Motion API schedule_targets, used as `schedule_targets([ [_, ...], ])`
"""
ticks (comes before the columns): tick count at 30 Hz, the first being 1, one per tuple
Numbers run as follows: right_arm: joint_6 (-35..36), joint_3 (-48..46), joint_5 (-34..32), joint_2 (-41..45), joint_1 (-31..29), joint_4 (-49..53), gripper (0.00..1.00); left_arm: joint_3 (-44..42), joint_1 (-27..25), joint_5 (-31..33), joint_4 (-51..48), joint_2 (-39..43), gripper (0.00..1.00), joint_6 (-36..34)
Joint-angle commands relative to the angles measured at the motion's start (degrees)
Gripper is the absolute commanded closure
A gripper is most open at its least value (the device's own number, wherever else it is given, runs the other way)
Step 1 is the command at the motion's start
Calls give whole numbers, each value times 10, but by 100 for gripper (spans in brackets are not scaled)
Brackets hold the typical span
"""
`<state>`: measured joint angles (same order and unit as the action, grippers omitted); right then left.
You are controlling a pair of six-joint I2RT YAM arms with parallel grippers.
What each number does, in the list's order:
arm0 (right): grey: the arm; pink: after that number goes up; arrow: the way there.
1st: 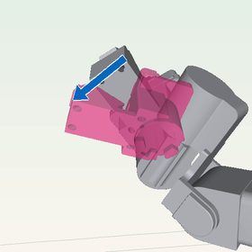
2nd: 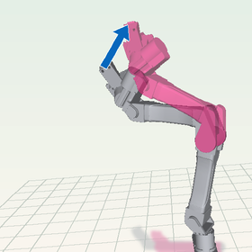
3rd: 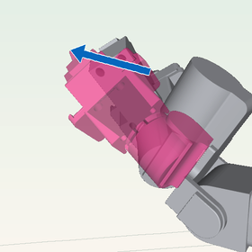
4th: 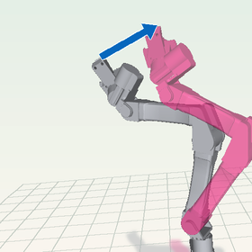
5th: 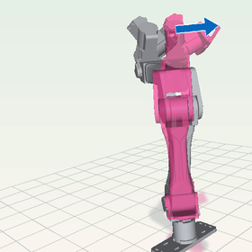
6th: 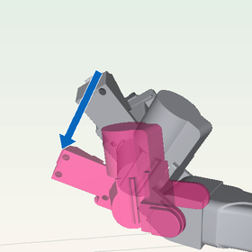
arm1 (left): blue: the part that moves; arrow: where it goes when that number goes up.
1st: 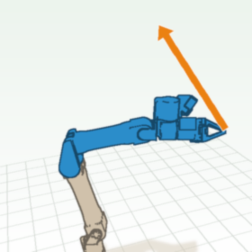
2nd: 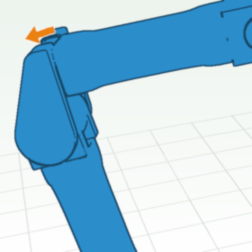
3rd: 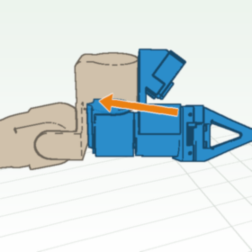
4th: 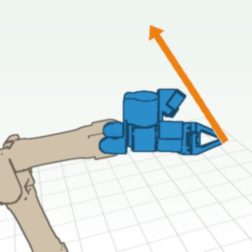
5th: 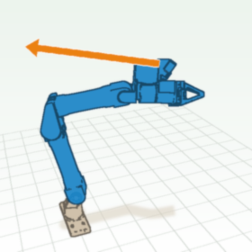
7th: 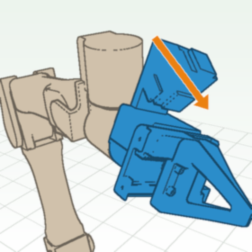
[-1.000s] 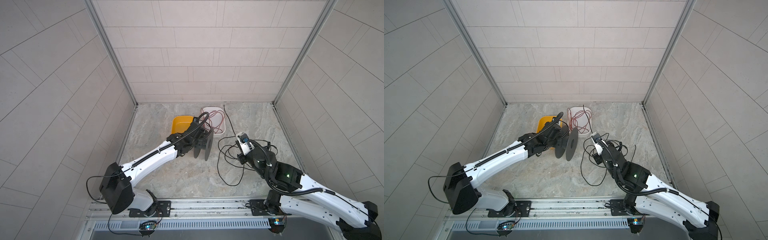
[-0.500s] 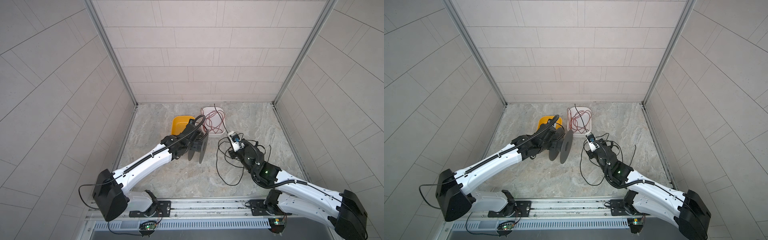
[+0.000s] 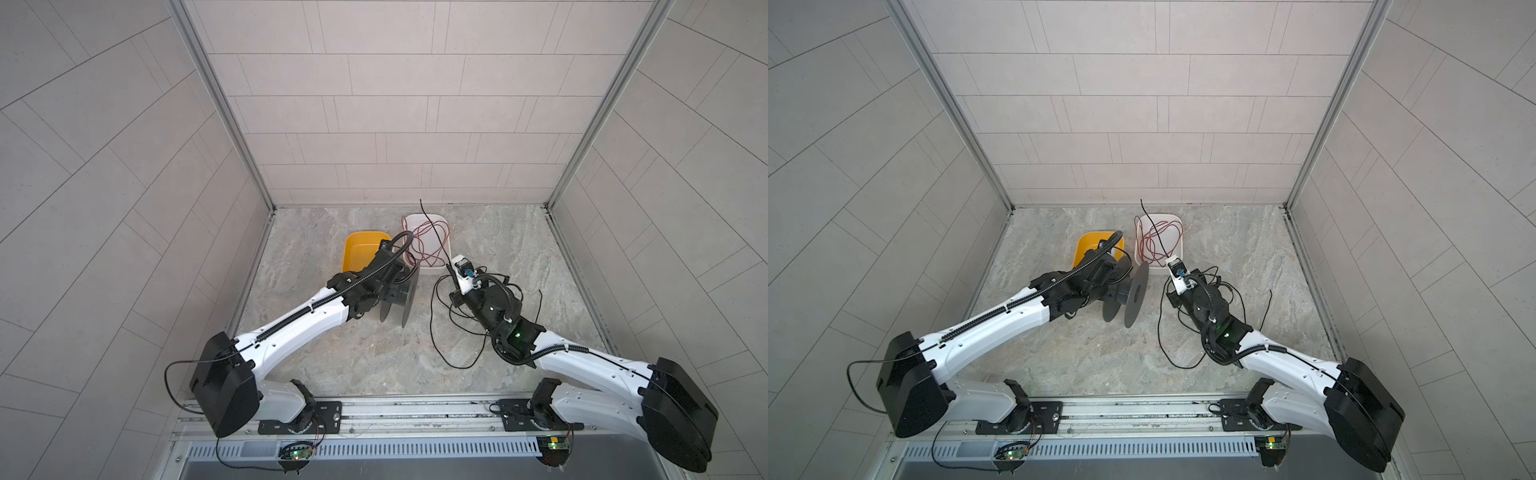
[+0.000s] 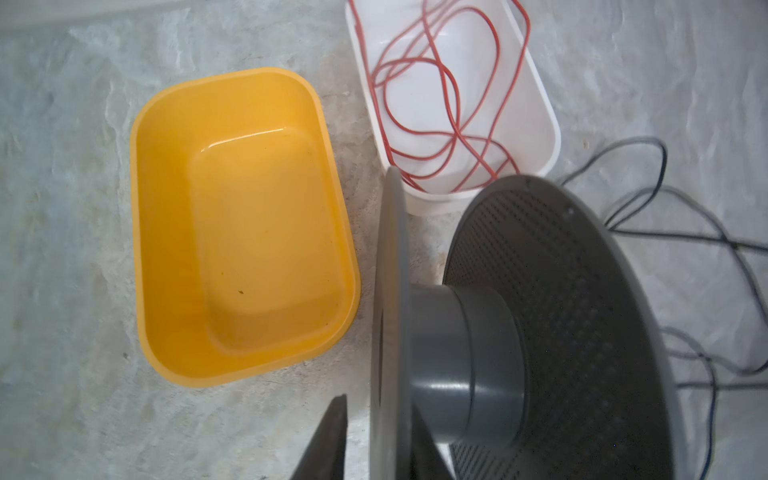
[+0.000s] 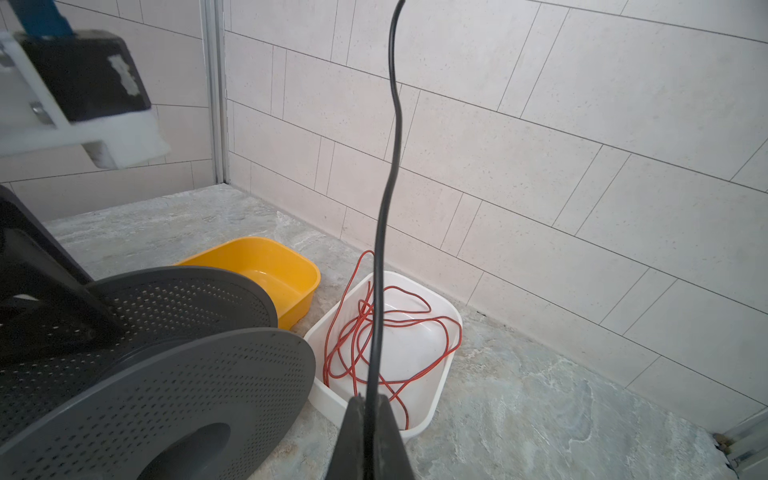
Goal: Wrap the cables
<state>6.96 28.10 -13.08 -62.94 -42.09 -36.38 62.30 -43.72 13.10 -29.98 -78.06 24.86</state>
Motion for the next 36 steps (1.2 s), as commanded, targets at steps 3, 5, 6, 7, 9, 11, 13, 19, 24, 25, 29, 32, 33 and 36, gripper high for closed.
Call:
schedule_targets([
  [3, 6, -9, 22, -5, 4, -53, 100, -1, 5, 11, -1, 26, 53, 3],
  [5, 1, -7, 26, -7, 4, -53, 100, -1, 5, 11, -3, 32, 52, 2],
  [6, -1, -6, 29, -8, 4, -54, 100, -1, 5, 12, -5, 34, 52, 2],
  [7, -2, -6, 34, -10, 4, -55, 100, 1, 6, 11, -7, 34, 52, 2],
  [9, -4, -4, 38, -12, 4, -55, 100, 3, 6, 10, -10, 35, 50, 1],
  [11, -6, -3, 41, -12, 4, -52, 100, 2, 5, 9, -12, 36, 49, 1],
  [13, -6, -3, 41, -10, 4, -51, 100, 0, 6, 8, -12, 35, 49, 0],
  [19, -3, -1, 44, -2, 4, -41, 100, -1, 6, 3, -8, 26, 51, 0],
  [24, -2, 2, 48, 1, 4, -32, 100, 1, 6, -3, -3, 21, 52, 0],
  [25, -2, 2, 48, 0, 4, -32, 100, 1, 6, -4, -2, 20, 55, 1],
  [29, -3, 1, 48, 0, 4, -31, 100, -2, 6, -10, 9, 13, 63, -1],
  [32, -5, 1, 49, 2, 4, -27, 100, 1, 6, -11, 10, 3, 67, -1],
  [33, -6, 1, 49, 3, 4, -28, 100, 1, 6, -11, 11, -1, 70, -1],
  [36, -6, 0, 49, 8, 4, -27, 100, 2, 7, -10, 14, -10, 73, -1],
])
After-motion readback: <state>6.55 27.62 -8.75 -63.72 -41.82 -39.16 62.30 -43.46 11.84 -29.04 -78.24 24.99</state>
